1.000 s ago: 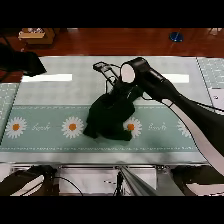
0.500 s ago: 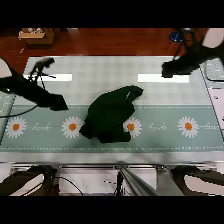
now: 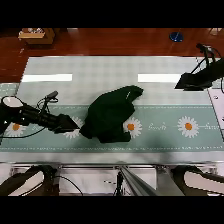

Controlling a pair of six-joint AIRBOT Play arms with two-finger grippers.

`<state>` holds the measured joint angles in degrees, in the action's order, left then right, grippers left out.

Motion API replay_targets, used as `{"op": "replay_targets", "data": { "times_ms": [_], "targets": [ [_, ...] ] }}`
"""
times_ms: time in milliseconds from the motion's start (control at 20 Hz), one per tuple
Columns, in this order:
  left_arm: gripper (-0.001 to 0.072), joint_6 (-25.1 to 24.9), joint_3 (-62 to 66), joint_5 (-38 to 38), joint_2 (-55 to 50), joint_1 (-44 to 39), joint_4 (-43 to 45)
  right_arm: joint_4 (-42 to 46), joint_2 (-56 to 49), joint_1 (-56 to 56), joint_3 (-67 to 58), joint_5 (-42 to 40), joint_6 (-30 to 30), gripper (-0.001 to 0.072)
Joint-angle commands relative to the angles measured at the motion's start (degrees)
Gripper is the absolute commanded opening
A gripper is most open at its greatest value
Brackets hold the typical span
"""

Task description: Fold the shirts.

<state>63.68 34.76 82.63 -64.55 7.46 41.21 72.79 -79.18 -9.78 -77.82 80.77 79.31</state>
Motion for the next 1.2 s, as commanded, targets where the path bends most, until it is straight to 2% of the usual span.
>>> {"op": "replay_targets", "data": {
  "times_ms": [0, 300, 400, 450, 600, 650, 1150],
  "targets": [
    [0.0566, -4.04, -4.2, -2.89, -0.17, -0.33, -4.44, -4.44, 0.07, -0.81, 4.92, -1.97, -1.95, 0.0508],
    [0.0564, -3.82, -4.2, -18.43, -0.28, -10.82, -5.03, -6.8, 0.07, -0.81, 7.26, -2.64, -2.1, 0.0508],
    [0.0531, -2.95, -4.2, -21.53, -0.7, -13.46, -4.98, -7.69, 0.07, -0.81, 7.26, -2.62, -2.1, 0.0508],
    [0.0469, -2.71, -4.2, -21.81, -1.62, -14.19, -4.98, -8.55, 0.07, -0.81, 7.26, -2.62, -2.1, 0.0508],
    [0.0113, -2.34, -4.17, -21.7, -5.81, -14.38, -5.03, -11.34, 0.07, -0.81, 7.26, -2.69, -2.27, 0.0508],
    [0.0032, -2.34, -4.17, -21.51, -6.91, -14.38, -5.03, -11.89, 0.07, -0.81, 7.26, -2.82, -2.29, 0.0508],
    [0.002, -2.56, -4.15, -21.11, -6.25, -14.38, -5.01, -12.74, 0.07, -0.81, 7.26, -4.92, -3.15, 0.0508]
  ]
}}
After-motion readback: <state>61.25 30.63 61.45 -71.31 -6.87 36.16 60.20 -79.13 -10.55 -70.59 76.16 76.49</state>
